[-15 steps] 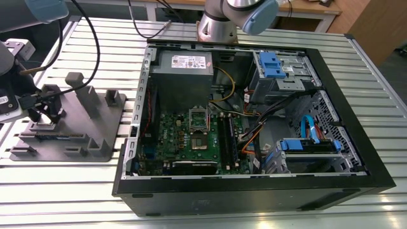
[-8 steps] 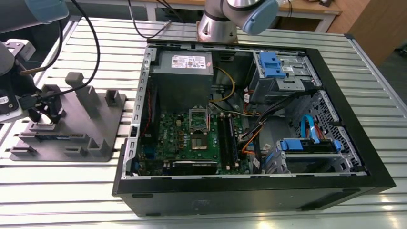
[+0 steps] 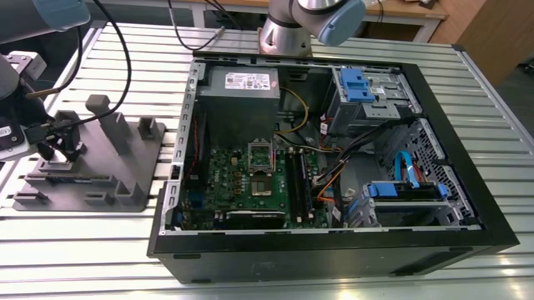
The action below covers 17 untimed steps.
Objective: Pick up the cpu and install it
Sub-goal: 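Pick up the cpu and move it towards the insertion slot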
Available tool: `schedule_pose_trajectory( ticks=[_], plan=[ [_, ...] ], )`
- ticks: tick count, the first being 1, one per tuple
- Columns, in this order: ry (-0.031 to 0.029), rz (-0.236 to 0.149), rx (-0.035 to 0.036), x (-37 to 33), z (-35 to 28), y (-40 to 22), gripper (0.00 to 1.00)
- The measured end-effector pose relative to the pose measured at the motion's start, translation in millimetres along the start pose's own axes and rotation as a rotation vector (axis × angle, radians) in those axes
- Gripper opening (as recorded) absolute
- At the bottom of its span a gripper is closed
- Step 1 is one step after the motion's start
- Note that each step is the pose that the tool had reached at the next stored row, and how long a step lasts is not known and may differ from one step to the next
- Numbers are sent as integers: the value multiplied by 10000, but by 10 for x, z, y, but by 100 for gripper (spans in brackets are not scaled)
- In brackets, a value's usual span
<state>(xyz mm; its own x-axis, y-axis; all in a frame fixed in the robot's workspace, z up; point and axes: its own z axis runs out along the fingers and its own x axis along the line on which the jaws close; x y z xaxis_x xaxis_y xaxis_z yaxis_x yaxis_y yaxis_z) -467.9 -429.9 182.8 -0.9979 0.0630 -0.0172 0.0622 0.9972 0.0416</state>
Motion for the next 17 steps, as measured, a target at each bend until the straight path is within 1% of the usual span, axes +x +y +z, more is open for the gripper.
schedule_pose_trajectory(
  ticks=[1,2,12,17],
  plan=[
    [0,0,0,0,0,0,52],
    [0,0,0,0,0,0,47],
    [-2,0,-1,0,0,0,47],
    [-1,0,0,-1,-66,3,47]
  ],
)
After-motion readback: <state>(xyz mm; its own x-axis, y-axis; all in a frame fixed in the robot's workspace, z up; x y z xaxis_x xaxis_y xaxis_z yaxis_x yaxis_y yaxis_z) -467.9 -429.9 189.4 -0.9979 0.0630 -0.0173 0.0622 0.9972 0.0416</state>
